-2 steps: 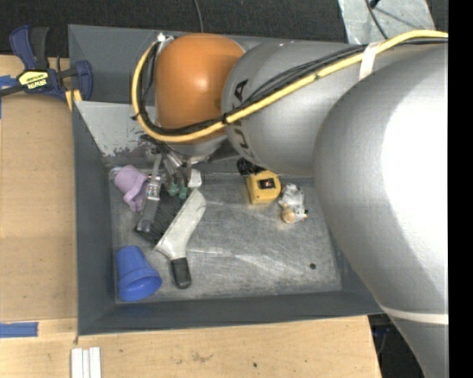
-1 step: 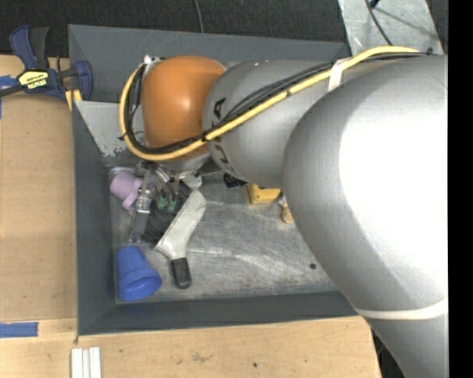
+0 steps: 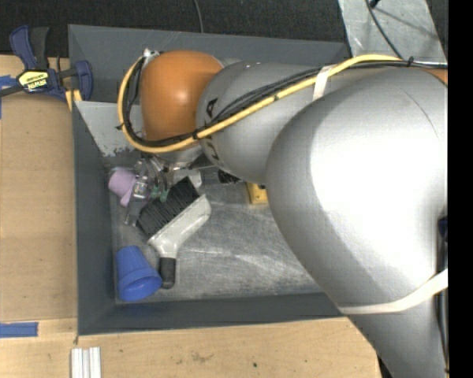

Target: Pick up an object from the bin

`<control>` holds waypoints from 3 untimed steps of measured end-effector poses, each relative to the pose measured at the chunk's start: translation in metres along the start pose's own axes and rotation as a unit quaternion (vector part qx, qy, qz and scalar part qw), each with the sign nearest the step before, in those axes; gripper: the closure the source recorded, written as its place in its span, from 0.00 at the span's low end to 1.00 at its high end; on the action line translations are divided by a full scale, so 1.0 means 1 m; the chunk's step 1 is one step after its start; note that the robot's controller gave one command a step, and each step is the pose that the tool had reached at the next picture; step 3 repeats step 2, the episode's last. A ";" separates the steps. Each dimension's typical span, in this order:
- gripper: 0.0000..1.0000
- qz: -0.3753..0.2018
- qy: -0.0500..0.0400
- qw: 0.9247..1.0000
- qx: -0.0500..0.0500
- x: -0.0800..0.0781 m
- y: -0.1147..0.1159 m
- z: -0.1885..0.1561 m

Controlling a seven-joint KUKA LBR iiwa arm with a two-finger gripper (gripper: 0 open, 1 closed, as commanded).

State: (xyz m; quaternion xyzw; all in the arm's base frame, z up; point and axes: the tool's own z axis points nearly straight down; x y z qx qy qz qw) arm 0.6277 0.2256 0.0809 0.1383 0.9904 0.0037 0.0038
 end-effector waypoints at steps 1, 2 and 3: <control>1.00 0.000 0.000 1.000 0.000 0.000 0.000 0.000; 1.00 -0.014 0.002 1.000 0.003 0.001 0.011 -0.148; 1.00 -0.014 0.002 1.000 0.003 0.001 0.011 -0.148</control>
Offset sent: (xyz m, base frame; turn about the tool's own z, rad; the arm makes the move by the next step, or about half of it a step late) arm -0.0007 0.0100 0.1461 -0.0290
